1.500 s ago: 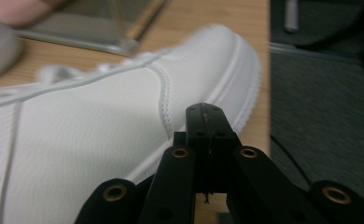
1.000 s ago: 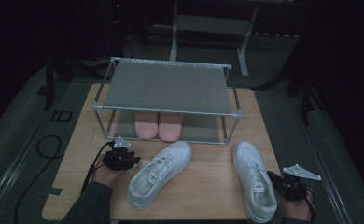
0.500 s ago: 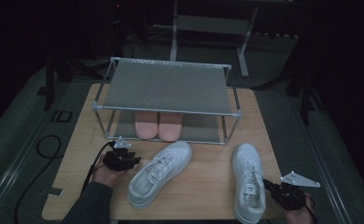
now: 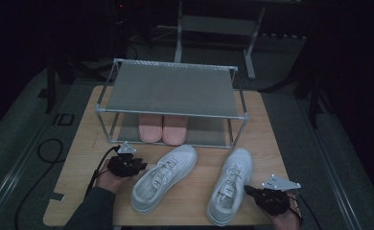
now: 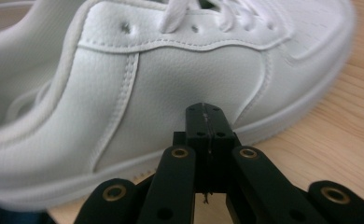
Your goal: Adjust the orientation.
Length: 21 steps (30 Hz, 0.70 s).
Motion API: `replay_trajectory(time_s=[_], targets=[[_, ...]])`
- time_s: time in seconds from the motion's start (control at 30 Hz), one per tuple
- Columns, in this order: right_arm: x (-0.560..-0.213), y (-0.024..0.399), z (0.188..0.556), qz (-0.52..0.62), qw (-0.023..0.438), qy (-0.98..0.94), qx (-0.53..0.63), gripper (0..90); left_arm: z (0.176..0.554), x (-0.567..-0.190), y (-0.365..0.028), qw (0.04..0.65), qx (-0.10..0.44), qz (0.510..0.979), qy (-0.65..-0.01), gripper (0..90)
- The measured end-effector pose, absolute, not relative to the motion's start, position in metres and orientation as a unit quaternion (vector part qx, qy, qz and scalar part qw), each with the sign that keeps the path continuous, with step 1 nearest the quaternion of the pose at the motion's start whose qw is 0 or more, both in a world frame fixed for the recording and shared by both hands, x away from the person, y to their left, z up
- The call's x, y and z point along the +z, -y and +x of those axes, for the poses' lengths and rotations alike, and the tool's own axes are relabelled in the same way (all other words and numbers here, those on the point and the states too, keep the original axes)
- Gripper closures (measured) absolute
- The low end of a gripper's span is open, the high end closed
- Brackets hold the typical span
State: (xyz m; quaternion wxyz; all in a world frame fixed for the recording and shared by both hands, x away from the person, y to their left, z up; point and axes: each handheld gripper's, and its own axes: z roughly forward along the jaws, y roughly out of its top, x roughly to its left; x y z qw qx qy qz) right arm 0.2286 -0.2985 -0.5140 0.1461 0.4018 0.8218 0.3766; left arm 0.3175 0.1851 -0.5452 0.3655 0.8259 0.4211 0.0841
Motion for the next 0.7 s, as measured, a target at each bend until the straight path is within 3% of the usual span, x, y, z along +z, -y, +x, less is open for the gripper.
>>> replay_trajectory(time_s=[0.17,0.37,0.7], targets=[[-0.514,0.298,0.229,0.39,0.137,-0.826,0.384,90.0,0.312,-0.542,-0.184,0.373,0.083,0.83,-0.408,73.2],[-0.513,0.313,0.242,0.416,0.153,-0.809,0.386,90.0,0.303,-0.537,-0.185,0.379,0.082,0.835,-0.391,85.8],[-0.52,0.312,0.246,0.418,0.142,-0.811,0.383,90.0,0.299,-0.539,-0.172,0.378,0.059,0.851,-0.36,89.5]])
